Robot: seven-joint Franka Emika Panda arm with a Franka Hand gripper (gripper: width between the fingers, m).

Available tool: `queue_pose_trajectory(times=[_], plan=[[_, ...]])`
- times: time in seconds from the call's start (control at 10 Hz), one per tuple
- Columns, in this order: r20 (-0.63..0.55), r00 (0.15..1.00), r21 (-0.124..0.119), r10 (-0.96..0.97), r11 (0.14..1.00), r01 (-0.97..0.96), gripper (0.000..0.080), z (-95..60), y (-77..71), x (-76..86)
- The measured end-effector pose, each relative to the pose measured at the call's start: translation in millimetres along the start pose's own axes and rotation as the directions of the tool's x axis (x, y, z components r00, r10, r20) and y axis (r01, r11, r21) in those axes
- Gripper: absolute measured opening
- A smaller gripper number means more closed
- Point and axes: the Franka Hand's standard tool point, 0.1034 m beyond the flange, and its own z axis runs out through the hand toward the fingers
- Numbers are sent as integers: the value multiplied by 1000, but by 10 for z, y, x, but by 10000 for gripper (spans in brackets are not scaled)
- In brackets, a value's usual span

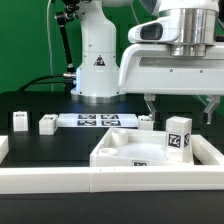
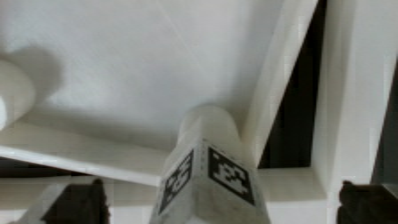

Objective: Assemble square table

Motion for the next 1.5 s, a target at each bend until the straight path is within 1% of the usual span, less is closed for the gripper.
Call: queue_pose_trajectory(times=[0.2,0.4,0.6,0.7,0.9,1.1,1.3,1.4,1.5], plan=[[0,1000,-1,0,1000,0,649,7,4,-13],[2,1000,-1,-8,1000,8,649,28,7,-87],[1,998,1,-68,998,68,649,76,14,-371],[15,996,2,-83,997,83,649,94,35,-480],[27,996,3,-81,997,81,649,104,63,-617],[36,996,2,-83,997,83,649,126,72,-700],[52,995,3,-84,997,84,649,136,88,-843],[64,995,4,-76,997,76,649,146,122,-952],[74,994,6,-74,997,74,649,144,156,-1126]])
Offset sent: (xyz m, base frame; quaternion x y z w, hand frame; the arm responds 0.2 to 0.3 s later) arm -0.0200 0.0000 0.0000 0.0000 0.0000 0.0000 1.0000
